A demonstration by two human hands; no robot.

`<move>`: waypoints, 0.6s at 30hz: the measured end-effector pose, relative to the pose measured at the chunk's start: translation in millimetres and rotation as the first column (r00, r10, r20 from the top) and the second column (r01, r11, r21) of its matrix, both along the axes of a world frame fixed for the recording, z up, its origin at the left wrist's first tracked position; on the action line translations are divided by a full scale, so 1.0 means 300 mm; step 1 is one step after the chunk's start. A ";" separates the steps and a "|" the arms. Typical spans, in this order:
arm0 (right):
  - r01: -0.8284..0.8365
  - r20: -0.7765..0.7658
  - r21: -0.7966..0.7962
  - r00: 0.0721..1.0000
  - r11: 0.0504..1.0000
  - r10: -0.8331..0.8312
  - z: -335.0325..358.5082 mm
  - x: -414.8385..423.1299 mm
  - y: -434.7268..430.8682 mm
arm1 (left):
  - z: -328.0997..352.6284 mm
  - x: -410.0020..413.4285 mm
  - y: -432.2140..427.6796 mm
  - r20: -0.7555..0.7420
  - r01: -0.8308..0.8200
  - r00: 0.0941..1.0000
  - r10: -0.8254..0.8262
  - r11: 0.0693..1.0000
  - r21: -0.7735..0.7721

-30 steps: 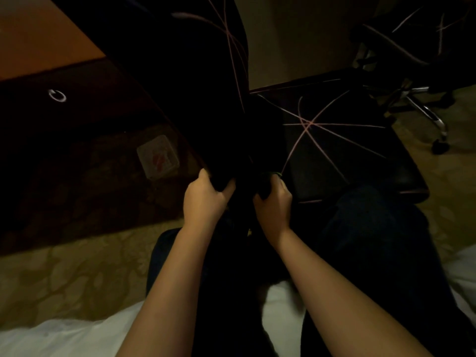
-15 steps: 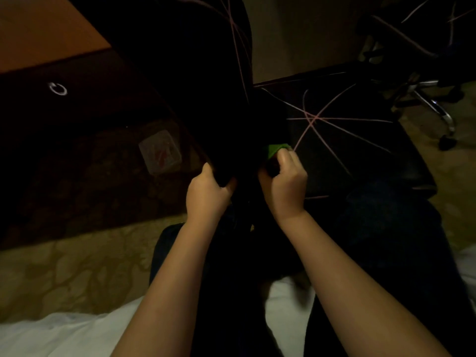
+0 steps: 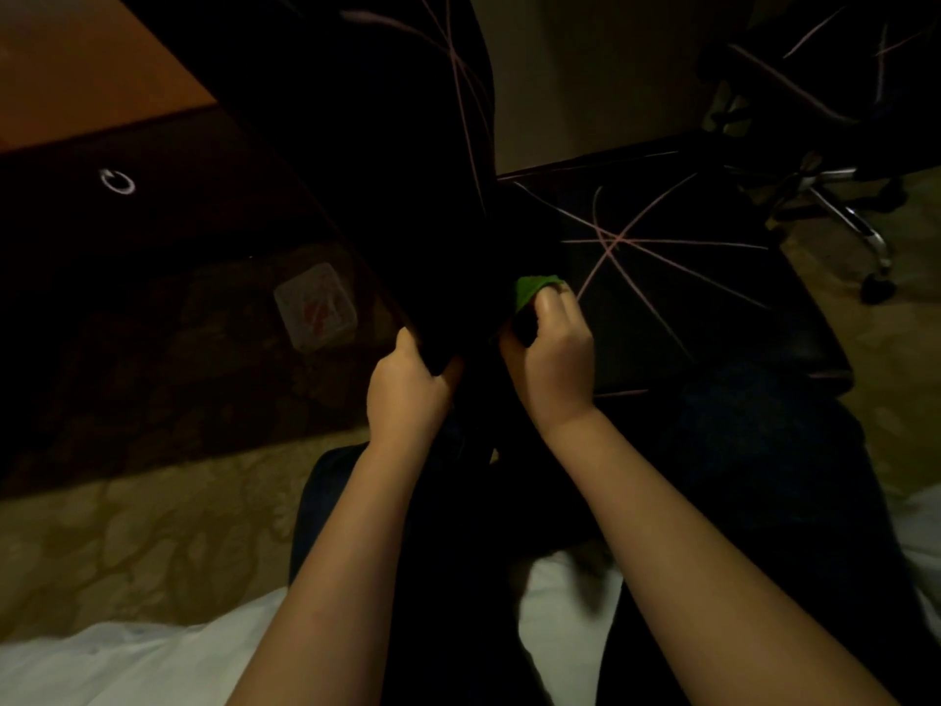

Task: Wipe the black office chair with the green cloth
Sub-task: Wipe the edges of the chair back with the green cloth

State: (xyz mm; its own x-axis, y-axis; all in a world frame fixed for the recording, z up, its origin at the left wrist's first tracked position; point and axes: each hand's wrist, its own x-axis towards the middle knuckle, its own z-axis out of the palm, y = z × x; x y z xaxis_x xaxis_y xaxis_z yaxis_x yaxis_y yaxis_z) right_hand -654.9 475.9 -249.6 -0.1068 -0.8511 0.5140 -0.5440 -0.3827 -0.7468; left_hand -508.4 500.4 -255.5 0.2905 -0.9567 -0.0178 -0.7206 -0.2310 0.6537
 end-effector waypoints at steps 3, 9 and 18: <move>-0.011 0.017 0.094 1.000 0.996 0.010 -0.045 -0.012 0.007 | 0.006 -0.002 0.009 -0.030 0.017 0.999 -0.017 1.000 -0.014; -0.064 0.127 0.327 0.992 0.943 0.023 -0.199 -0.011 0.013 | 0.005 -0.007 0.017 -0.088 0.012 0.996 -0.012 1.000 -0.003; -0.229 0.405 0.512 0.914 0.828 0.002 -0.295 0.026 -0.007 | -0.027 -0.002 0.015 -0.090 -0.009 0.996 0.007 1.000 -0.026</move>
